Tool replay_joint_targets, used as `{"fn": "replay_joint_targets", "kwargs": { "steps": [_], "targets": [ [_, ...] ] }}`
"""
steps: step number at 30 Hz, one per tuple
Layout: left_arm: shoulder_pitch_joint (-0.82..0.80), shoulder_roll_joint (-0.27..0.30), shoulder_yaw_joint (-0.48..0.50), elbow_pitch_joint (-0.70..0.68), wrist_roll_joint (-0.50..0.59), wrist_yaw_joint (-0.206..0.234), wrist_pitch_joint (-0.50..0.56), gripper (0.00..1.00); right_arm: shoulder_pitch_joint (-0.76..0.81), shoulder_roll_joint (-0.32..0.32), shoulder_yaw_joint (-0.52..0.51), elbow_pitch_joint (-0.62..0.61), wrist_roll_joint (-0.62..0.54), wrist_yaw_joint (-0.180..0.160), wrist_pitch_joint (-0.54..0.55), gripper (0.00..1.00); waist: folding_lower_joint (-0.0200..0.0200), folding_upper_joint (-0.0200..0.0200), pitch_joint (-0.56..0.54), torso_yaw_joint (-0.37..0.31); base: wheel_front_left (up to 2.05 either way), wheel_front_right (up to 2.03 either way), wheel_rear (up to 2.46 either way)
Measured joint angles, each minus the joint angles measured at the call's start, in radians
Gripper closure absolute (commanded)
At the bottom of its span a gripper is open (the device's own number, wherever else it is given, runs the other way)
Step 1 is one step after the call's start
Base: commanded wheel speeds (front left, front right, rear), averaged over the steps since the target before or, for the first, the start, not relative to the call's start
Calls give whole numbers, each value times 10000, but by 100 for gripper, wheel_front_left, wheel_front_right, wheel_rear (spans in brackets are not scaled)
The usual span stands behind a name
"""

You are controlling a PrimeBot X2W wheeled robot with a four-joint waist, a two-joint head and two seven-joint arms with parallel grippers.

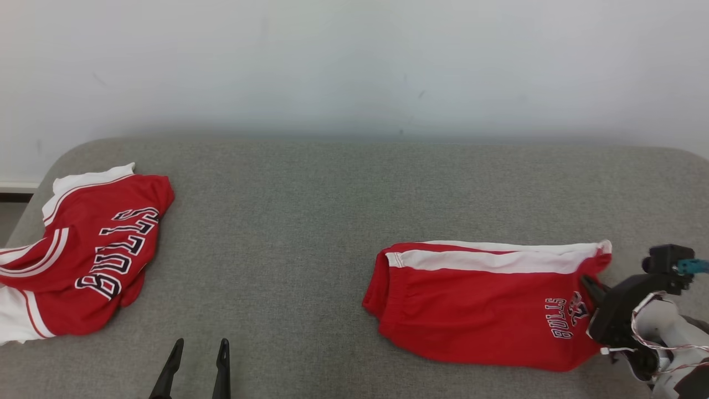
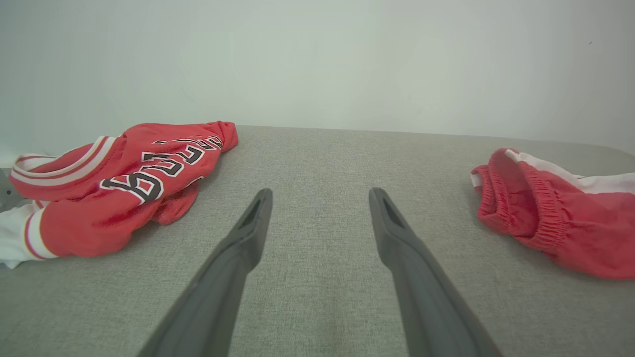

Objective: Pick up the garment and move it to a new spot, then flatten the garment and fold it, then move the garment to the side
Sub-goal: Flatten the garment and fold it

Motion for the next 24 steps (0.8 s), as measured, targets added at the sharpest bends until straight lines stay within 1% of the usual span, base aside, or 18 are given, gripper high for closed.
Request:
{"fn": "replay_joint_targets", "kwargs": {
  "steps": [7,12,15,17,24],
  "targets": [
    [1,-6,-117,21,-27,0,0,0,453,215,-125,-1983,470,-2,134,100,0,0,-116,-212,0,0,0],
    [-8,-8,-201,44,-48,0,0,0,812,639,-213,-3081,725,-2,236,100,0,0,-121,-104,0,0,0],
    [-12,-8,-255,46,-61,0,0,0,840,1003,-295,-3427,688,-2,236,100,0,0,-86,-2,0,0,0],
    [-23,-8,-278,61,-77,0,0,0,840,1373,-345,-3503,637,-2,228,100,0,0,-60,69,0,0,0],
    [-82,-10,-439,140,-105,0,0,0,745,2654,-443,-3402,236,-2,301,100,0,0,36,359,0,0,0]
  ]
}}
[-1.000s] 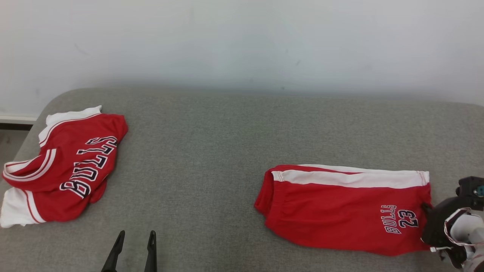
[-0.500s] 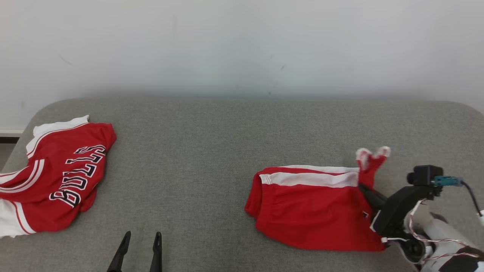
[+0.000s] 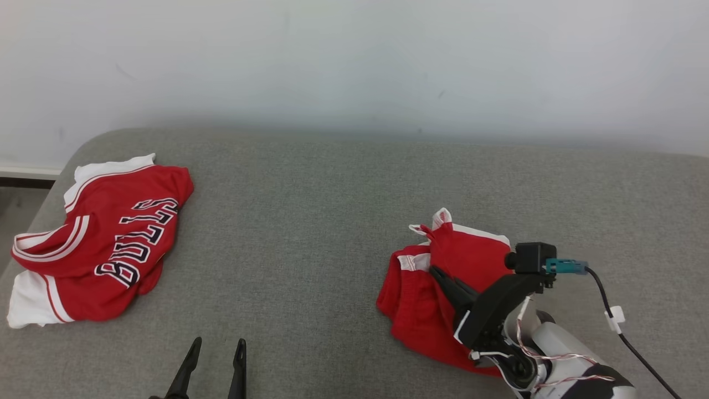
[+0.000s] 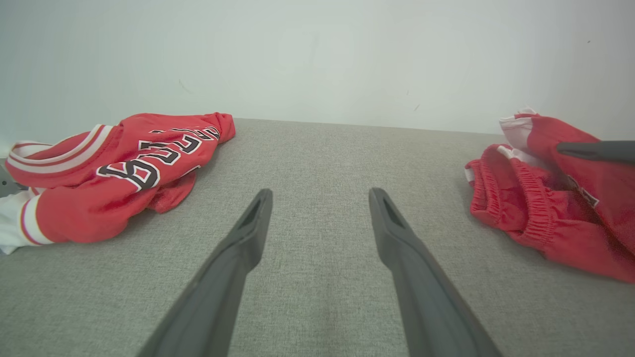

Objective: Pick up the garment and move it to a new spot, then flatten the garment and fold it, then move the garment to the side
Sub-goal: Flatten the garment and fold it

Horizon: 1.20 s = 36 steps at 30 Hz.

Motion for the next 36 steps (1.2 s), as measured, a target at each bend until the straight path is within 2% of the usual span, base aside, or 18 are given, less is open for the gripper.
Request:
{"fn": "replay_joint_targets", "kwargs": {
  "steps": [10,19,20,21,22,30,36],
  "targets": [
    [-138,0,-148,69,-102,0,0,0,-316,955,-67,1212,-1204,0,-31,100,0,0,132,339,0,0,0],
    [-135,-2,-35,79,-190,0,0,0,-242,1354,-88,1547,-1722,0,52,100,0,0,152,276,0,0,0],
    [-135,-2,-25,79,-190,0,0,0,-241,1361,-82,1509,-1768,0,40,73,0,0,150,248,0,0,0],
    [-135,-2,-25,79,-190,0,0,0,-241,1361,-94,1432,-1833,0,-13,19,0,0,146,220,0,0,0],
    [-135,-2,-19,81,-190,0,0,0,-244,1358,-121,1350,-1858,0,-94,0,0,0,143,194,0,0,0],
    [-136,-2,81,73,-173,0,0,0,-260,953,-593,650,-2293,0,-934,0,0,0,59,36,0,0,0],
    [-128,-2,155,38,-117,0,0,0,-45,399,-1327,136,-2592,0,-1755,0,0,0,36,-26,0,0,0]
  ]
}}
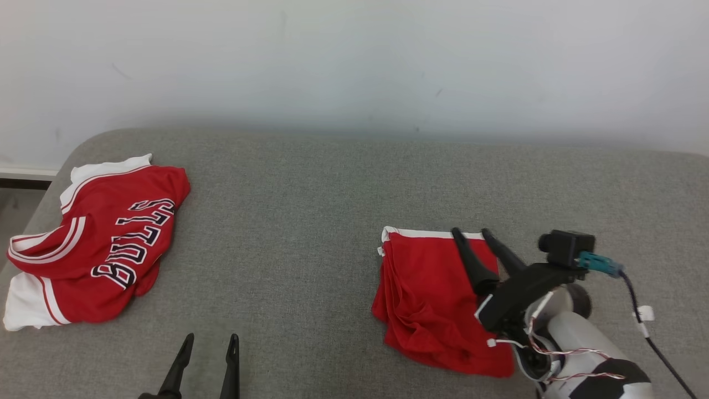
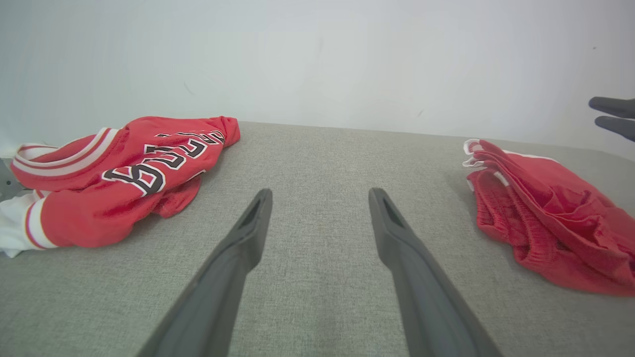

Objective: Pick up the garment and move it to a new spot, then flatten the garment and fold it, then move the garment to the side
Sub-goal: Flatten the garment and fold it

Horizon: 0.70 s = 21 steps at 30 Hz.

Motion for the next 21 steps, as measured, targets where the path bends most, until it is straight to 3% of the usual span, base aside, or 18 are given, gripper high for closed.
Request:
{"fn": "replay_joint_targets", "kwargs": {
  "steps": [6,7,8,9,21],
  "targets": [
    [35,-2,228,-230,159,0,0,0,632,-500,-830,-75,-917,0,-1007,0,0,0,-49,33,0,0,0],
    [45,0,257,-251,169,0,0,0,760,-535,-871,-73,-1152,0,-1103,16,0,0,-59,42,0,0,0],
    [65,0,274,-261,169,0,0,0,864,-546,-930,-71,-1340,0,-1177,76,0,0,-71,47,0,0,0],
    [90,-2,286,-265,169,0,0,0,976,-556,-980,-65,-1480,0,-1246,100,0,0,-83,50,0,0,0],
    [153,-2,228,-265,180,0,0,0,1497,-242,-732,782,-3712,0,-1584,100,-2,0,-38,174,0,0,0]
  ]
}}
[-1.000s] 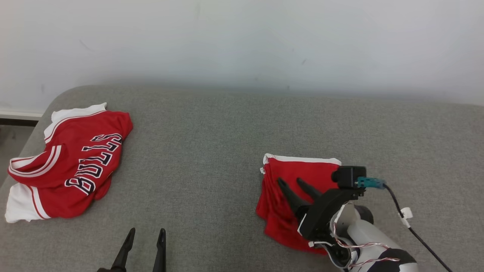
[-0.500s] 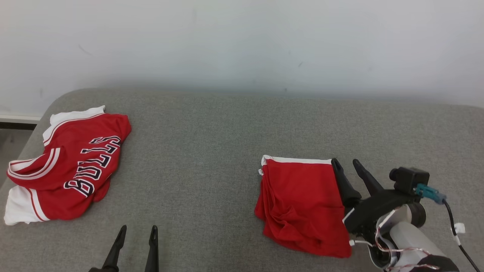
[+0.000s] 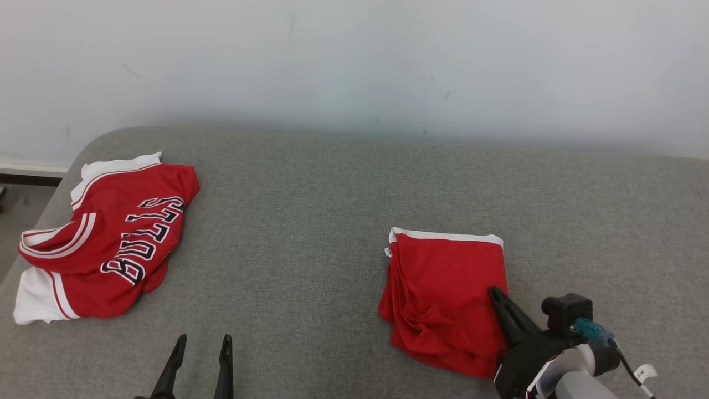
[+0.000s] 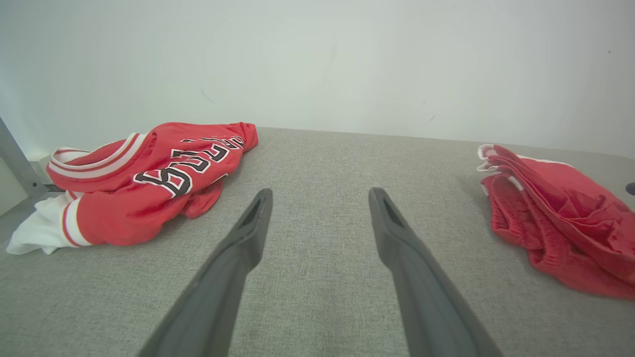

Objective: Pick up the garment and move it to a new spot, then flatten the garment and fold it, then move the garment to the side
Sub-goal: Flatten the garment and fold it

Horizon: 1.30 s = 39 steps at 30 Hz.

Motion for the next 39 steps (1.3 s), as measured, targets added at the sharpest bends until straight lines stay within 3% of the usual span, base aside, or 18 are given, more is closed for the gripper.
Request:
{"fn": "replay_joint_targets", "kwargs": {
  "steps": [10,17,27,33,39],
  "targets": [
    [-24,0,-40,54,12,0,0,0,9,362,667,1028,-531,0,-61,100,0,0,109,198,0,0,0],
    [-119,0,-31,52,-27,0,0,0,112,748,1179,437,-460,0,-86,100,1,0,243,227,0,0,0],
    [-193,0,-40,58,-61,0,0,0,301,1246,2801,-119,-171,0,-88,100,2,0,325,236,0,0,0],
    [-211,-2,44,36,-61,0,0,0,198,1172,2550,-790,-163,0,-88,100,2,0,360,114,0,0,0],
    [-207,0,198,-12,-61,0,0,0,477,1078,1172,-2144,-261,0,-88,100,2,0,309,-84,0,0,0]
  ]
}}
